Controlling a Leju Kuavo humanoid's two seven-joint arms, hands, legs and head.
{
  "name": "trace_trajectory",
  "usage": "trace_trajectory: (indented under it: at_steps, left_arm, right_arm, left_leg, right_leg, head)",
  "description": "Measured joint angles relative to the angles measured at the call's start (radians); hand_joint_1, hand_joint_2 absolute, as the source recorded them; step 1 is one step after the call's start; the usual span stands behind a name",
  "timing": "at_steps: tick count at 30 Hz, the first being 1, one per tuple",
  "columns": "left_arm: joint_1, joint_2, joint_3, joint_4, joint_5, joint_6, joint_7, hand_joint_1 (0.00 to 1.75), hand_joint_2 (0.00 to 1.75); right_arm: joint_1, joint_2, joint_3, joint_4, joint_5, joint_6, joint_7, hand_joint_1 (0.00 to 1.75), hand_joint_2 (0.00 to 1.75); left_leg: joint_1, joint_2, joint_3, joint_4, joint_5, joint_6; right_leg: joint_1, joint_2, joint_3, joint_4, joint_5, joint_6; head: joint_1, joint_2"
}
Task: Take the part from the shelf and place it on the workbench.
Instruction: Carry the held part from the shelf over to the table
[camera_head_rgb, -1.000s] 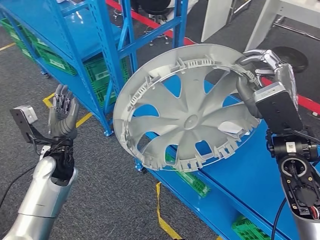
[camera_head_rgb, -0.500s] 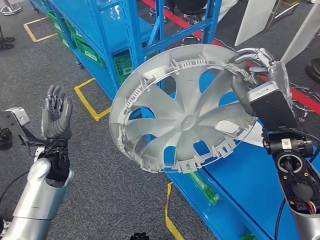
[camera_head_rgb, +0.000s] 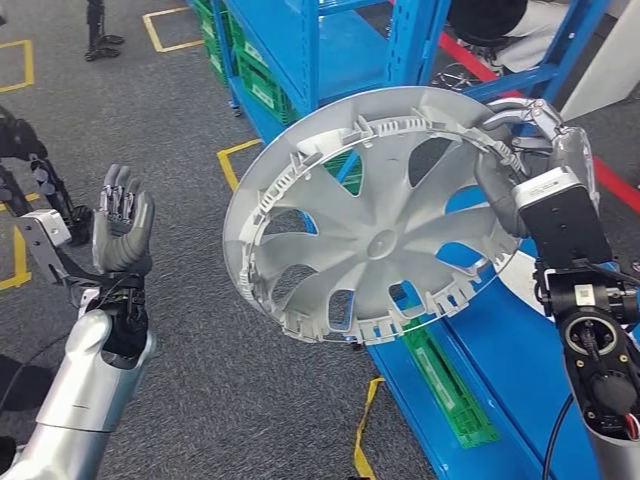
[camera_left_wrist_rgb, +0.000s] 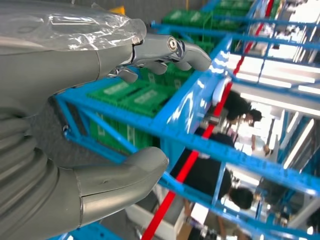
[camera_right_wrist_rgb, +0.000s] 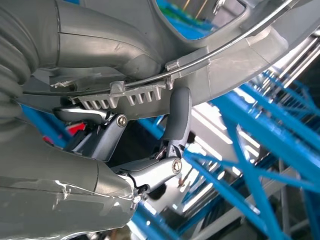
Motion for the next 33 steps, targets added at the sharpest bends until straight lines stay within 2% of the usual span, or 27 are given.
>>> trace_trajectory:
  at_steps: [1, 3, 4, 5, 7, 8, 9, 11, 13, 14, 15, 16, 17, 19, 20, 22, 23, 24, 25, 26, 27, 28, 29, 30, 31, 32, 33]
  left_arm:
    - [0.001, 0.0, 0.0, 0.0, 0.0, 0.0, 0.0, 0.0, 1.75]
    - [0.0, -0.001, 0.0, 0.0, 0.0, 0.0, 0.0, 0.0, 1.75]
    - [0.0, -0.001, 0.0, 0.0, 0.0, 0.0, 0.0, 0.0, 1.75]
    - [0.002, -0.001, 0.0, 0.0, 0.0, 0.0, 0.0, 0.0, 1.75]
    - [0.006, -0.001, 0.0, 0.0, 0.0, 0.001, 0.0, 0.0, 1.75]
    - [0.007, -0.001, 0.0, 0.0, 0.0, 0.001, 0.0, 0.0, 1.75]
    - [0.005, -0.001, 0.0, 0.0, 0.0, 0.002, 0.0, 0.0, 1.75]
    - [0.002, 0.0, 0.0, 0.0, 0.0, 0.002, 0.0, 0.0, 1.75]
    - [0.005, 0.0, 0.0, 0.0, 0.0, 0.002, 0.0, 0.0, 1.75]
    - [0.007, 0.0, 0.0, 0.0, 0.0, 0.002, 0.0, 0.0, 1.75]
    - [0.008, 0.0, 0.0, 0.0, 0.0, 0.002, 0.0, 0.0, 1.75]
    - [0.008, 0.0, 0.0, 0.0, -0.001, 0.002, 0.0, 0.0, 1.75]
    - [0.008, 0.0, 0.0, 0.0, -0.001, 0.003, 0.001, 0.0, 1.75]
    - [0.006, 0.0, 0.0, -0.001, -0.004, 0.005, 0.004, 0.0, 1.75]
    - [0.006, 0.0, 0.0, -0.001, -0.006, 0.007, 0.005, 0.0, 1.75]
    - [0.007, 0.0, 0.0, -0.003, -0.009, 0.01, 0.009, 0.0, 1.75]
    - [0.008, 0.0, 0.0, -0.004, -0.01, 0.01, 0.01, 0.0, 1.75]
    - [0.007, 0.0, 0.0, -0.006, -0.011, 0.01, 0.011, 0.0, 1.75]
    - [0.007, -0.001, 0.0, -0.007, -0.013, 0.011, 0.012, 0.0, 1.75]
    - [0.007, -0.001, 0.0, -0.009, -0.014, 0.011, 0.012, 0.0, 1.75]
    - [0.008, -0.001, 0.0, -0.009, -0.015, 0.011, 0.013, 0.0, 1.75]
    - [0.011, -0.001, 0.0, -0.01, -0.016, 0.01, 0.013, 0.0, 1.75]
    - [0.013, -0.001, 0.0, -0.01, -0.017, 0.01, 0.014, 0.0, 1.75]
    - [0.015, -0.002, 0.0, -0.01, -0.017, 0.01, 0.014, 0.0, 1.75]
    - [0.016, -0.002, 0.0, -0.01, -0.017, 0.009, 0.015, 0.0, 1.75]
    - [0.015, -0.002, 0.0, -0.01, -0.017, 0.008, 0.015, 0.0, 1.75]
    - [0.014, -0.002, 0.0, -0.011, -0.018, 0.008, 0.015, 0.0, 1.75]
  right_arm:
    - [0.0, 0.0, 0.0, 0.0, 0.0, 0.0, 0.0, 1.75, 1.75]
    - [-0.001, 0.0, -0.001, 0.0, -0.001, 0.0, 0.0, 1.75, 1.75]
    - [-0.002, 0.0, -0.002, 0.0, -0.001, 0.0, 0.0, 1.75, 1.75]
    - [-0.003, 0.0, -0.002, 0.0, -0.001, 0.0, 0.0, 1.75, 1.75]
    - [-0.005, 0.0, -0.002, 0.0, -0.001, 0.0, 0.0, 1.75, 1.75]
    - [-0.006, 0.001, -0.002, 0.0, -0.001, 0.001, 0.0, 1.75, 1.75]
    - [-0.006, 0.001, -0.001, -0.001, -0.001, 0.001, -0.001, 1.75, 1.75]
    - [-0.007, 0.002, -0.002, -0.002, -0.001, 0.001, -0.001, 1.75, 1.75]
    - [-0.006, 0.002, -0.001, -0.003, -0.001, 0.001, -0.001, 1.75, 1.75]
    - [-0.004, 0.002, -0.001, -0.003, -0.001, 0.001, -0.001, 1.75, 1.75]
    - [-0.003, 0.002, 0.0, -0.003, -0.001, 0.002, -0.001, 1.75, 1.75]
    - [-0.003, 0.002, 0.0, -0.003, -0.001, 0.003, -0.001, 1.75, 1.75]
    - [-0.004, 0.002, -0.001, -0.003, -0.002, 0.004, -0.001, 1.75, 1.75]
    - [-0.006, 0.002, -0.002, -0.004, -0.004, 0.009, -0.001, 1.75, 1.75]
    - [-0.007, 0.002, -0.003, -0.006, -0.005, 0.011, -0.001, 1.75, 1.75]
    - [-0.007, 0.002, -0.003, -0.007, -0.009, 0.015, -0.002, 1.75, 1.75]
    - [-0.006, 0.002, -0.003, -0.008, -0.011, 0.017, -0.002, 1.75, 1.75]
    - [-0.006, 0.002, -0.003, -0.009, -0.014, 0.019, -0.003, 1.75, 1.75]
    - [-0.006, 0.003, -0.003, -0.01, -0.015, 0.02, -0.004, 1.75, 1.75]
    - [-0.006, 0.003, -0.004, -0.01, -0.016, 0.021, -0.005, 1.75, 1.75]
    - [-0.004, 0.003, -0.005, -0.01, -0.017, 0.021, -0.006, 1.75, 1.75]
    - [-0.002, 0.003, -0.005, -0.01, -0.02, 0.021, -0.005, 1.75, 1.75]
    - [0.001, 0.003, -0.005, -0.009, -0.022, 0.022, -0.005, 1.75, 1.75]
    - [0.002, 0.003, -0.005, -0.009, -0.025, 0.023, -0.005, 1.75, 1.75]
    - [0.004, 0.003, -0.005, -0.008, -0.027, 0.023, -0.005, 1.75, 1.75]
    - [0.004, 0.003, -0.005, -0.008, -0.028, 0.024, -0.005, 1.75, 1.75]
    - [0.005, 0.003, -0.005, -0.008, -0.03, 0.025, -0.005, 1.75, 1.75]
  left_leg:
    - [-0.001, -0.015, 0.003, 0.001, -0.001, 0.0]
    - [0.0, -0.043, 0.003, 0.003, -0.002, -0.003]
    - [0.003, -0.056, -0.001, 0.004, -0.001, -0.007]
    - [0.007, -0.069, -0.007, 0.004, 0.002, -0.013]
    - [0.012, -0.089, -0.015, 0.001, 0.009, -0.027]
    - [0.008, -0.073, -0.019, 0.005, 0.007, -0.032]
    - [0.004, -0.043, -0.029, 0.024, -0.006, -0.037]
    - [0.001, 0.03, -0.083, 0.13, -0.06, -0.046]
    - [0.009, 0.053, -0.154, 0.265, -0.111, -0.054]
    - [0.013, 0.056, -0.17, 0.295, -0.115, -0.058]
    - [0.016, 0.059, -0.164, 0.283, -0.101, -0.06]
    - [0.018, 0.066, -0.135, 0.229, -0.073, -0.062]
    - [0.018, 0.088, -0.09, 0.151, -0.042, -0.062]
    - [0.012, 0.125, -0.019, 0.028, -0.004, -0.055]
    - [0.008, 0.133, -0.004, 0.003, 0.0, -0.048]
    - [0.003, 0.109, -0.004, -0.001, -0.003, -0.032]
    - [0.004, 0.097, -0.002, -0.002, -0.003, -0.026]
    - [0.005, 0.084, 0.0, -0.004, -0.003, -0.019]
    - [0.008, 0.073, 0.004, -0.006, -0.002, -0.013]
    - [0.008, 0.061, 0.006, -0.007, -0.003, -0.009]
    - [0.008, 0.049, 0.007, -0.006, -0.003, -0.005]
    - [0.006, 0.035, 0.008, -0.006, -0.004, -0.004]
    - [0.005, 0.021, 0.008, -0.005, -0.006, -0.002]
    - [0.003, 0.005, 0.009, -0.003, -0.007, -0.002]
    - [0.003, -0.01, 0.01, 0.0, -0.008, -0.002]
    - [0.003, -0.025, 0.01, 0.002, -0.01, -0.003]
    - [0.003, -0.039, 0.01, 0.005, -0.012, -0.006]
  right_leg:
    - [0.002, 0.01, 0.022, -0.063, 0.044, -0.006]
    - [0.001, 0.065, 0.079, -0.204, 0.117, -0.02]
    - [0.001, 0.087, 0.099, -0.249, 0.132, -0.025]
    - [0.002, 0.098, 0.11, -0.271, 0.133, -0.029]
    - [0.002, 0.074, 0.122, -0.29, 0.131, -0.032]
    - [-0.001, 0.059, 0.129, -0.3, 0.133, -0.035]
    - [-0.003, 0.044, 0.135, -0.308, 0.137, -0.038]
    - [-0.003, 0.014, 0.144, -0.318, 0.139, -0.043]
    - [-0.001, -0.016, 0.144, -0.318, 0.138, -0.044]
    - [-0.001, -0.03, 0.144, -0.318, 0.136, -0.044]
    - [-0.001, -0.044, 0.144, -0.317, 0.135, -0.042]
    - [-0.002, -0.058, 0.146, -0.316, 0.132, -0.04]
    - [-0.001, -0.07, 0.148, -0.315, 0.129, -0.035]
    - [0.005, -0.093, 0.151, -0.308, 0.118, -0.024]
    - [0.008, -0.103, 0.153, -0.306, 0.113, -0.018]
    - [0.008, -0.124, 0.16, -0.307, 0.105, -0.007]
    - [0.004, -0.12, 0.16, -0.302, 0.097, -0.002]
    - [0.0, -0.102, 0.153, -0.282, 0.081, 0.002]
    - [-0.003, -0.076, 0.135, -0.24, 0.056, 0.005]
    - [-0.005, -0.043, 0.105, -0.176, 0.024, 0.005]
    - [-0.005, -0.022, 0.068, -0.098, -0.007, 0.005]
    - [-0.004, -0.011, 0.031, -0.031, -0.027, 0.005]
    - [-0.004, -0.006, 0.006, 0.008, -0.029, 0.004]
    - [-0.003, -0.003, -0.002, 0.007, -0.01, 0.001]
    - [-0.003, 0.002, 0.008, -0.035, 0.027, -0.003]
    - [-0.003, 0.015, 0.032, -0.104, 0.073, -0.008]
    - [-0.005, 0.04, 0.058, -0.17, 0.107, -0.013]
  head:
    - [0.003, 0.0]
    - [0.005, 0.0]
    - [0.006, 0.0]
    - [0.007, 0.0]
    - [0.012, 0.0]
    - [0.011, 0.0]
    - [0.006, 0.0]
    - [-0.006, 0.0]
    - [-0.016, 0.0]
    - [-0.021, 0.0]
    - [-0.027, 0.0]
    - [-0.032, 0.0]
    - [-0.036, 0.0]
    - [-0.042, 0.0]
    - [-0.04, 0.0]
    - [-0.033, 0.0]
    - [-0.031, 0.0]
    - [-0.029, 0.0]
    - [-0.025, 0.0]
    - [-0.019, 0.0]
    - [-0.012, 0.0]
    - [-0.006, 0.0]
    - [-0.001, 0.0]
    - [0.002, 0.0]
    - [0.004, 0.0]
    - [0.007, 0.0]
    - [0.008, 0.0]
